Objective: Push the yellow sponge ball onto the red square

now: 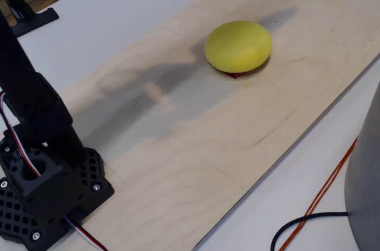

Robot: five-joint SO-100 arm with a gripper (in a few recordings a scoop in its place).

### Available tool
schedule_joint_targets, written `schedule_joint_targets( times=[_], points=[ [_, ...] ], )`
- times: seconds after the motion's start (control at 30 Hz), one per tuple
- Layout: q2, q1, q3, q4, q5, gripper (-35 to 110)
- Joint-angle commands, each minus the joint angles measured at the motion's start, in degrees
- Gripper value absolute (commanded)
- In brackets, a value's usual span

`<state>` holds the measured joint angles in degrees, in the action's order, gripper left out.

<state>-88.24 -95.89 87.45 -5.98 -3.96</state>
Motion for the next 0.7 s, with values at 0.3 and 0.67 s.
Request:
schedule_joint_targets(
  times=[0.3,0.67],
  points=[
    [-6.3,2.5,8.1,5.3,7.6,46],
    [-4.0,0.4,7.1,10.1,1.8,-1]
  ],
)
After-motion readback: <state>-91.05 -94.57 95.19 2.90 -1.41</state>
